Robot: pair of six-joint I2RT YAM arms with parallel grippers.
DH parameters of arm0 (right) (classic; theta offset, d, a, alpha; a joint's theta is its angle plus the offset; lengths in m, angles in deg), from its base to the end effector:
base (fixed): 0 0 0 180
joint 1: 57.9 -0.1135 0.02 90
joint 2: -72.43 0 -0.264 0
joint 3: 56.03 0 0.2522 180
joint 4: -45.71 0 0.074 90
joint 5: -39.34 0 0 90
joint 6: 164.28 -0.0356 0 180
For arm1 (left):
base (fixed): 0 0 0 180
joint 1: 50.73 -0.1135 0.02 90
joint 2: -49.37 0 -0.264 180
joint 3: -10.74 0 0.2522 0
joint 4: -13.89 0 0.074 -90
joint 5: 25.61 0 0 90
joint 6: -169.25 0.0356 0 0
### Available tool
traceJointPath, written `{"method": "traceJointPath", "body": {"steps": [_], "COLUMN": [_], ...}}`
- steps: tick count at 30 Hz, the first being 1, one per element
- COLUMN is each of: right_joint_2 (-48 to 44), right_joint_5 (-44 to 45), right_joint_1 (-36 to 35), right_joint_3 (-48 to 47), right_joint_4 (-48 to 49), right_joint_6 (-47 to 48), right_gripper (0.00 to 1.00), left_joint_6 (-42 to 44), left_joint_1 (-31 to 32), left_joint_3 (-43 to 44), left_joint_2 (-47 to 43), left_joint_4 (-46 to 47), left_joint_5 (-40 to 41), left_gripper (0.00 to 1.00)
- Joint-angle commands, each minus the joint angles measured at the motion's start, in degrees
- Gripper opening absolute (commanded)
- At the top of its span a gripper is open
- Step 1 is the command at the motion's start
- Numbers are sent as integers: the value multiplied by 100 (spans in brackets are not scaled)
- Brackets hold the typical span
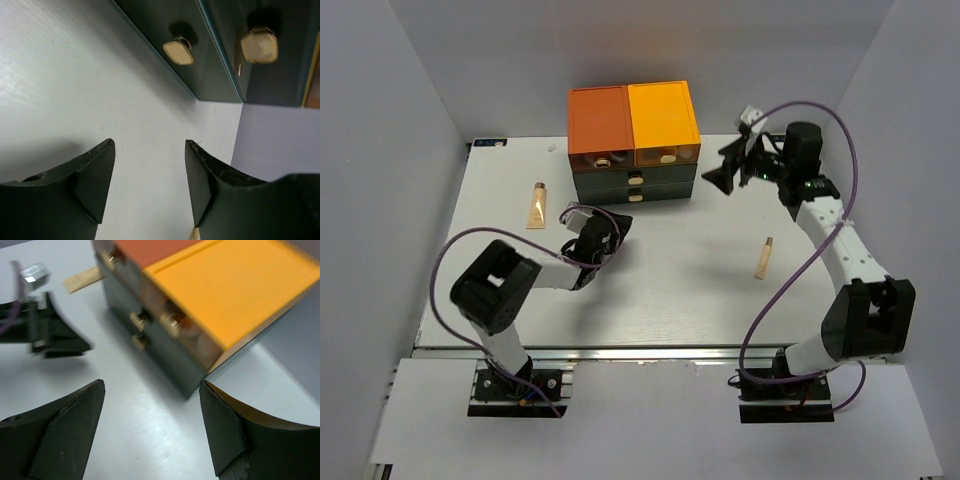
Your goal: Organize the makeup
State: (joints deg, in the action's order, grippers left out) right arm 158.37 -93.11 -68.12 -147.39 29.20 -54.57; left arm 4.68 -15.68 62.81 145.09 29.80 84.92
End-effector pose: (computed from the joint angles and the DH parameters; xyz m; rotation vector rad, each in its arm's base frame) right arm 0.3409 0.0859 0.3814 -0.9409 1.4661 0.5293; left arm 0.2722 -0.1757 0.1521 -0.9320 1.9107 -0.8225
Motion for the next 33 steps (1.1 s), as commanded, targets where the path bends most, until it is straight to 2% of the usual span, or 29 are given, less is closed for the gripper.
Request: {"method": "traceJointPath", "body": {"steps": [1,9,20,26,28,33], "right_joint_2": [-374,-911,-911,-973,-999,-1026], "right_joint_5": [-1230,-1081,-1080,-1054,-1054,-1080], "right_joint_1": [116,248,345,415,450,503], "right_joint_3": [877,1599,1616,1696,1696,1722], "right_joint_4": [386,775,925,916,890,890], "right_joint_6": [-669,-942,-1179,-1179,-1188,-1179], "right_gripper": [81,81,81,81,81,81], "left_joint_6": [-514,-1209,-1482,-1631,-1666,-1824], "left_joint_1": [-103,-200,-314,-341,-349,-341], "left_joint_3": [641,1258,2146,2506,2603,2568], "left_joint_2": [682,1984,2776,3005,3031,3102], "left_joint_4": [1031,1691,1709,1394,1305,1348], "left_joint_5": [3,328,513,565,583,601], "left_gripper": [68,70,70,69,67,51]}}
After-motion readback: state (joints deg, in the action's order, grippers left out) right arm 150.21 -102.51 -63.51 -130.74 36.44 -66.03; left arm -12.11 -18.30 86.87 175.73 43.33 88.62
